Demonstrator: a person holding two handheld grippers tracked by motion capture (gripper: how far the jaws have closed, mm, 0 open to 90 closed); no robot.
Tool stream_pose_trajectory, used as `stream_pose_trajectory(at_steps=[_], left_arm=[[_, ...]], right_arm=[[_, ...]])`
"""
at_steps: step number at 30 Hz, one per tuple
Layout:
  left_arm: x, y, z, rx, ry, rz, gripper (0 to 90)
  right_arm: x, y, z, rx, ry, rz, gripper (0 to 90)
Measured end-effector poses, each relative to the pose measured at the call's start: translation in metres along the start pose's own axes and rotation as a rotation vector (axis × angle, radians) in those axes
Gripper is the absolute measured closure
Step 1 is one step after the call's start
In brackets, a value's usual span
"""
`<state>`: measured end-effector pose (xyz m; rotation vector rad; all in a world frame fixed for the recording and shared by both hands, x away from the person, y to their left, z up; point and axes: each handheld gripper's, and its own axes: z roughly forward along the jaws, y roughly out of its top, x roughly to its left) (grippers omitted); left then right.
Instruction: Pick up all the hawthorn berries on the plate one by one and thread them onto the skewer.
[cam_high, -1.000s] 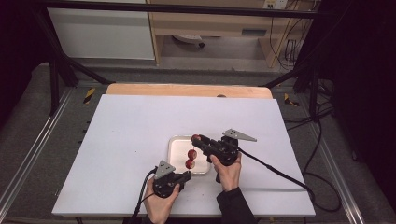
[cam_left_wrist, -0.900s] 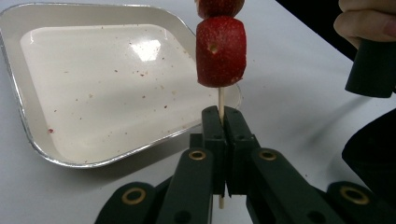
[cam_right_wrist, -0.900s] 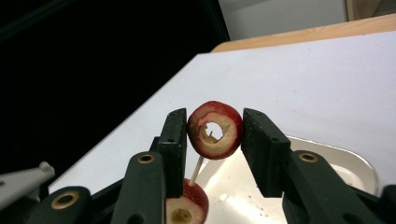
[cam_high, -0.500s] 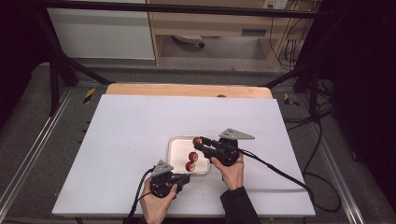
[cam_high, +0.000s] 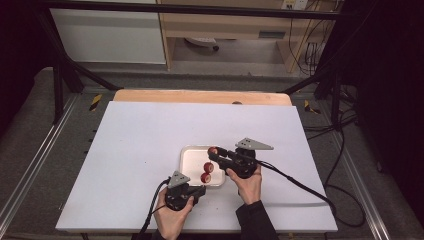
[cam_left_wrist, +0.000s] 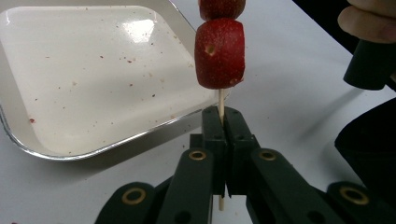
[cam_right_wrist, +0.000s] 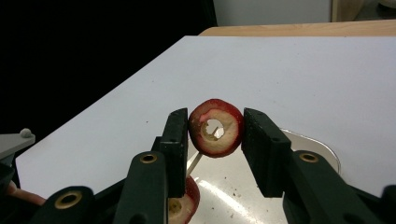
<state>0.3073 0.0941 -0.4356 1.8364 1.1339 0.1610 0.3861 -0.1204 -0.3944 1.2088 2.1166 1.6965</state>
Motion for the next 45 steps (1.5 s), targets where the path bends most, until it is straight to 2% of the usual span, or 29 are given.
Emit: stream_pose_trajectory(at_steps=[3,5,8,9,10,16,20,21,22,23,27,31,35,38,42,45], left_arm=[[-0.001,-0.001,0.000,-0.039,0.010,0.001,89.1],[-0.002,-0.001,-0.001,-0.047,-0.004,-0.013,89.1],[0.000,0.001,0.000,-0.029,-0.037,-0.057,89.1],[-0.001,0.003,0.000,-0.016,-0.038,-0.058,89.1],[-0.002,0.004,0.001,-0.004,-0.046,-0.059,89.1],[-0.003,0.007,0.005,-0.013,0.005,-0.020,89.1],[-0.003,0.004,0.006,-0.005,0.009,-0.009,89.1],[-0.003,0.003,0.006,-0.019,0.010,-0.004,89.1],[-0.002,0.003,0.007,-0.031,0.011,-0.002,89.1],[-0.002,0.003,0.007,-0.023,0.014,-0.005,89.1],[0.003,0.001,0.006,-0.047,0.017,0.012,89.0],[0.005,0.003,0.003,-0.064,0.013,0.008,89.0],[0.006,0.001,0.001,-0.063,0.015,0.024,89.0],[0.008,0.000,-0.001,-0.069,0.020,0.047,89.0],[0.014,-0.002,-0.006,-0.071,0.031,0.066,88.9],[0.018,-0.002,-0.010,-0.067,0.036,0.069,88.9]], right_arm=[[-0.001,0.003,-0.002,-0.004,0.008,0.039,62.8],[-0.001,0.004,-0.003,-0.012,0.014,0.048,62.9],[0.000,0.003,-0.003,0.008,0.000,0.000,62.9],[0.001,0.000,-0.001,0.014,0.005,-0.005,62.9],[0.002,-0.002,0.000,0.019,-0.017,-0.017,63.0],[0.002,-0.001,0.000,0.013,-0.002,0.012,62.9],[0.002,-0.003,0.000,0.031,-0.017,0.015,63.0],[0.002,-0.003,0.000,0.039,-0.016,0.013,63.0],[0.002,-0.004,0.001,0.047,-0.009,0.021,63.0],[0.002,-0.005,0.002,0.060,0.011,0.027,63.0],[0.003,-0.007,0.004,0.052,0.019,0.033,62.7],[0.004,-0.006,0.003,0.024,0.036,0.046,61.4],[0.003,0.000,-0.001,-0.018,0.028,0.049,42.0],[0.000,0.006,-0.007,-0.024,-0.006,0.015,28.7],[-0.009,0.007,-0.013,0.025,-0.069,-0.053,15.7],[-0.018,0.004,-0.017,0.086,-0.085,-0.101,8.7]])
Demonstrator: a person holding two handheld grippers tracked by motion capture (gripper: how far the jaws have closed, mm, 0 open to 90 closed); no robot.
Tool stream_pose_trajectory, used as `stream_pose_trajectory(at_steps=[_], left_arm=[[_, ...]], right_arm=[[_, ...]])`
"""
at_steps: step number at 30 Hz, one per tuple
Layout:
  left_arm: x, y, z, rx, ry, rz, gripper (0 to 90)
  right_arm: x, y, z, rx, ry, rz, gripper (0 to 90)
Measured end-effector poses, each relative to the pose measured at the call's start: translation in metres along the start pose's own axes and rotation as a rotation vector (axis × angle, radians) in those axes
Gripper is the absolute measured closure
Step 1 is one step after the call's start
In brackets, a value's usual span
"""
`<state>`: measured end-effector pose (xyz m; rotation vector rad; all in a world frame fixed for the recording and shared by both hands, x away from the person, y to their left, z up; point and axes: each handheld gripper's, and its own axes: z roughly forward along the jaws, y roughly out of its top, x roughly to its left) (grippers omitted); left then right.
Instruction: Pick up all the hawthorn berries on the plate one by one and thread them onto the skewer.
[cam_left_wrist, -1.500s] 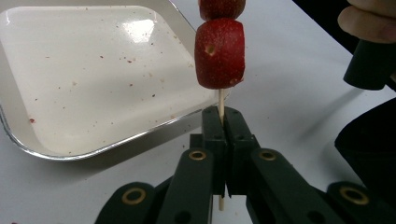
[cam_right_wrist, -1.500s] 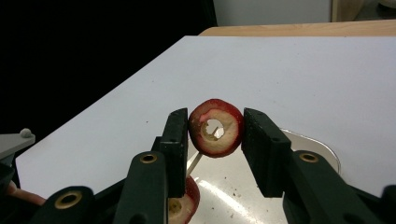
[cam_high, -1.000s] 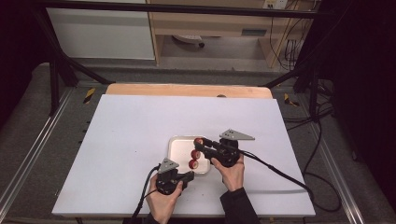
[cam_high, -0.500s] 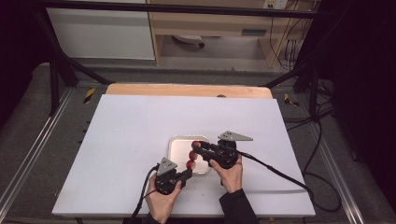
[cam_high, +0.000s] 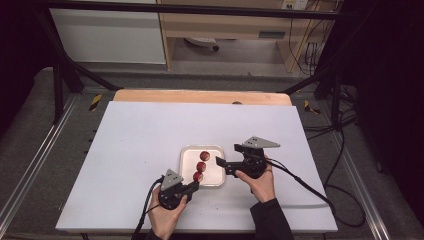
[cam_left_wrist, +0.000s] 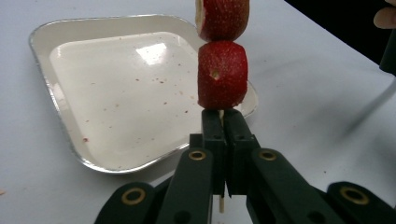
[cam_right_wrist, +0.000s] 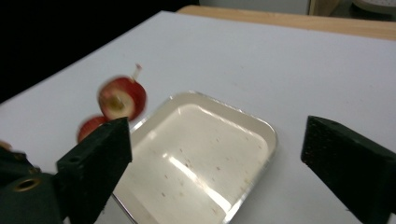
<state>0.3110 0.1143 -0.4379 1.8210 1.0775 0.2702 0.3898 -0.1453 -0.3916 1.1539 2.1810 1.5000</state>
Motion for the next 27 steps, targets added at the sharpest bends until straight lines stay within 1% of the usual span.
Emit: stream_pose_trajectory(at_steps=[3,8,10,11,17,22,24,26,27], left_arm=[[0.004,0.001,-0.003,0.008,0.002,0.022,88.9],[0.009,0.002,-0.009,0.017,0.002,0.024,88.8],[0.011,0.004,-0.010,0.032,-0.001,0.035,88.8],[0.011,0.005,-0.010,0.032,0.001,0.034,88.8],[0.017,0.015,-0.015,0.051,0.011,0.062,88.7],[0.020,0.024,-0.016,0.063,0.017,0.082,88.7],[0.020,0.028,-0.017,0.069,0.022,0.090,88.7],[0.020,0.031,-0.016,0.076,0.017,0.092,88.7],[0.020,0.033,-0.016,0.079,0.019,0.099,88.7]], right_arm=[[-0.008,-0.007,-0.004,0.047,0.001,-0.023,6.1],[-0.019,-0.016,-0.013,0.098,0.003,-0.060,4.1],[-0.022,-0.020,-0.017,0.116,-0.005,-0.071,2.6],[-0.024,-0.022,-0.018,0.126,-0.008,-0.079,2.0],[-0.034,-0.037,-0.028,0.170,-0.035,-0.118,0.8],[-0.043,-0.049,-0.037,0.193,-0.057,-0.128,0.8],[-0.047,-0.054,-0.041,0.202,-0.071,-0.123,0.8],[-0.050,-0.059,-0.045,0.206,-0.074,-0.115,0.8],[-0.051,-0.061,-0.047,0.208,-0.075,-0.111,0.8]])
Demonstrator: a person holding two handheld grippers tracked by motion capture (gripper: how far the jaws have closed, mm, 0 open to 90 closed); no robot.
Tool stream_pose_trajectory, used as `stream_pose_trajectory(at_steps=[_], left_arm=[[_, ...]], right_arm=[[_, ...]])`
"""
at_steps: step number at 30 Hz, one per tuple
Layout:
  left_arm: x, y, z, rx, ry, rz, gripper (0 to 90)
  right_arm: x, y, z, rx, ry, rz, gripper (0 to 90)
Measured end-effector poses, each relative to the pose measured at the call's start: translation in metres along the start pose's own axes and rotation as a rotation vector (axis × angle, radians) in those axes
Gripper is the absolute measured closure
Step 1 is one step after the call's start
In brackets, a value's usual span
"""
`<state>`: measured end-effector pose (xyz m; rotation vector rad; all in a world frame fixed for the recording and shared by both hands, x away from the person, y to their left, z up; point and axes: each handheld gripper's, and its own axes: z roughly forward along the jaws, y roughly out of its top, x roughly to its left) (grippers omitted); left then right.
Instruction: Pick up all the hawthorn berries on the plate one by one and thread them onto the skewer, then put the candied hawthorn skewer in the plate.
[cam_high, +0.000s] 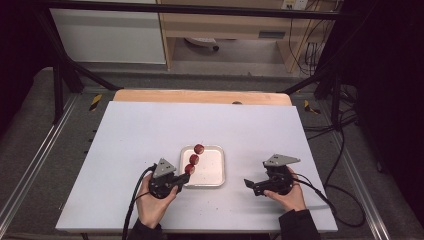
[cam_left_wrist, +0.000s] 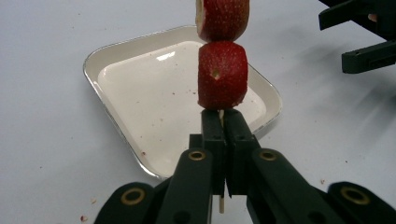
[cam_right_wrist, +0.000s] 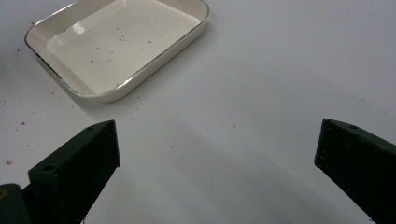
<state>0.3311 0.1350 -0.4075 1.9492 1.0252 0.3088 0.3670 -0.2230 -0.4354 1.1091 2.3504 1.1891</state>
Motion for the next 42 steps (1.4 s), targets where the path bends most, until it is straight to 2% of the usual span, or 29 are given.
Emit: stream_pose_trajectory(at_steps=[10,14,16,20,21,25,31,35,42], left_arm=[[0.004,0.021,0.007,0.059,0.016,0.040,88.7],[0.006,0.028,0.013,0.099,0.025,0.055,88.7],[0.007,0.031,0.017,0.119,0.031,0.063,88.7],[0.010,0.036,0.025,0.166,0.056,0.081,88.7],[0.010,0.037,0.028,0.181,0.064,0.088,88.7],[0.010,0.037,0.040,0.230,0.080,0.096,88.7],[0.008,0.035,0.056,0.293,0.087,0.108,88.7],[0.005,0.034,0.064,0.336,0.104,0.134,88.6],[0.004,0.031,0.071,0.377,0.128,0.146,88.6]], right_arm=[[-0.008,-0.016,-0.011,-0.002,-0.009,0.028,0.9],[-0.008,-0.021,-0.013,0.012,-0.015,0.013,0.9],[-0.009,-0.024,-0.014,0.007,-0.001,0.021,0.8],[-0.011,-0.029,-0.017,0.010,0.004,0.028,0.9],[-0.012,-0.030,-0.017,0.011,0.004,0.017,0.8],[-0.010,-0.031,-0.019,0.004,0.024,0.013,0.8],[-0.010,-0.031,-0.019,0.004,0.029,0.017,0.9],[-0.011,-0.032,-0.019,0.004,0.027,0.017,1.0],[-0.011,-0.032,-0.018,0.010,0.033,0.021,1.0]])
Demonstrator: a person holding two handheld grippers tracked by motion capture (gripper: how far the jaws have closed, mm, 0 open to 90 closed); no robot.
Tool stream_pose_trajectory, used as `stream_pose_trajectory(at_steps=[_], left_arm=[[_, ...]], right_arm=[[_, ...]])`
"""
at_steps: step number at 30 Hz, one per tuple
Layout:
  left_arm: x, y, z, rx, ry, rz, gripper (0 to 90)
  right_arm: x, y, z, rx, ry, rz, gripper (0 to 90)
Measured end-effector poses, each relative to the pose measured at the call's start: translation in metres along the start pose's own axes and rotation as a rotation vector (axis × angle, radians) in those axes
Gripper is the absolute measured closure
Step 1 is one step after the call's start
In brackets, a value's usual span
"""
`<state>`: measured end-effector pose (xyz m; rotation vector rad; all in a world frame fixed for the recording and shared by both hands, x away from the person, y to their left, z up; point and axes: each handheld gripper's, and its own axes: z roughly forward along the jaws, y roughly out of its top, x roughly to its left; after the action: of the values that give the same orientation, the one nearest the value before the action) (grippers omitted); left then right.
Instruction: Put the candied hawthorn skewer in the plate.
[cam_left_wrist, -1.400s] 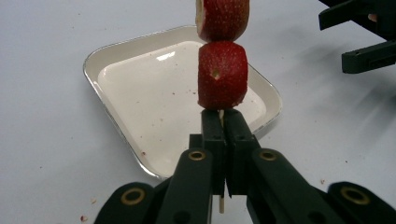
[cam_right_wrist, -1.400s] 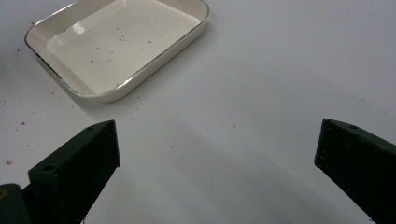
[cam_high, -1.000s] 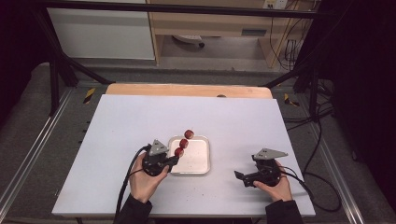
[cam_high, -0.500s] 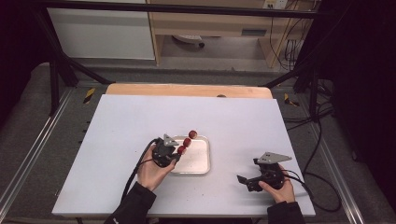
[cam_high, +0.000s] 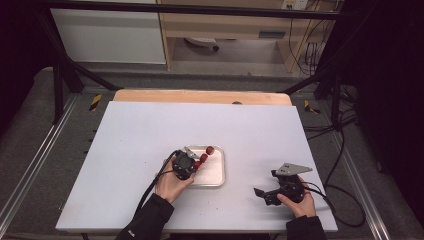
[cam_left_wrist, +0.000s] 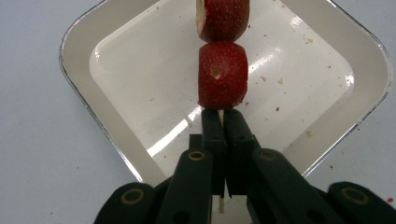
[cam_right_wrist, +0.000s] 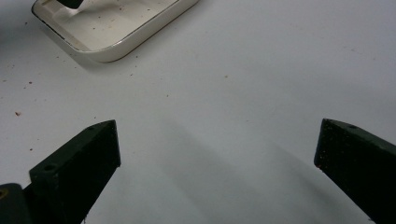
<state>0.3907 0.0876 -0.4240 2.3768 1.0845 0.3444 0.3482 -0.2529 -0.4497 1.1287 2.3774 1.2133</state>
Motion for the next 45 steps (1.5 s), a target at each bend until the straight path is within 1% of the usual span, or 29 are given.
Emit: stream_pose_trajectory(at_steps=[3,5,11,14,16,18,20,23,25,28,31,34,38,40,42,45], left_arm=[[0.000,0.000,0.002,0.014,0.015,0.008,88.5],[-0.001,0.000,0.004,0.023,0.016,0.011,88.3],[0.000,-0.001,0.004,0.022,0.025,0.017,87.8],[0.002,-0.001,0.002,0.019,0.023,0.022,84.1],[0.003,-0.002,-0.002,-0.001,0.016,0.024,80.0],[0.004,-0.003,-0.007,-0.023,-0.002,0.029,75.4],[0.007,-0.005,-0.012,-0.043,-0.026,0.033,68.4],[0.012,-0.009,-0.021,-0.066,-0.043,0.034,56.9],[0.016,-0.013,-0.026,-0.085,-0.070,0.035,50.5],[0.023,-0.021,-0.035,-0.107,-0.105,0.044,41.5],[0.031,-0.033,-0.041,-0.135,-0.145,0.068,32.5],[0.042,-0.049,-0.047,-0.155,-0.159,0.075,23.1],[0.057,-0.069,-0.051,-0.171,-0.154,0.049,13.9],[0.064,-0.079,-0.054,-0.188,-0.148,0.031,12.3],[0.070,-0.089,-0.057,-0.202,-0.133,0.012,10.9],[0.078,-0.103,-0.061,-0.221,-0.099,-0.014,9.6]], right_arm=[[0.000,0.000,0.000,0.001,-0.003,-0.005,1.0],[0.000,0.000,0.000,0.000,-0.002,-0.001,1.0],[0.000,0.000,0.001,0.002,-0.008,-0.003,1.0],[0.000,0.000,0.001,0.005,-0.012,-0.004,1.0],[0.000,0.000,0.001,0.005,-0.012,-0.004,1.0],[0.000,-0.001,0.001,0.006,-0.012,-0.003,1.0],[0.000,-0.001,0.001,0.007,-0.014,-0.003,0.9],[0.000,0.000,0.000,0.008,-0.015,-0.001,0.8],[0.000,0.000,0.000,0.008,-0.014,-0.002,0.8],[0.000,0.000,0.000,0.003,-0.014,-0.001,0.7],[0.000,0.000,-0.001,0.003,-0.014,0.005,0.8],[0.000,0.000,-0.001,0.001,-0.015,0.005,0.8],[0.000,0.000,-0.001,0.003,-0.014,0.008,0.8],[0.000,0.000,0.000,0.004,-0.016,0.009,0.8],[0.000,0.000,-0.001,0.003,-0.016,0.009,0.7],[0.000,0.000,-0.001,0.005,-0.017,0.009,0.7]])
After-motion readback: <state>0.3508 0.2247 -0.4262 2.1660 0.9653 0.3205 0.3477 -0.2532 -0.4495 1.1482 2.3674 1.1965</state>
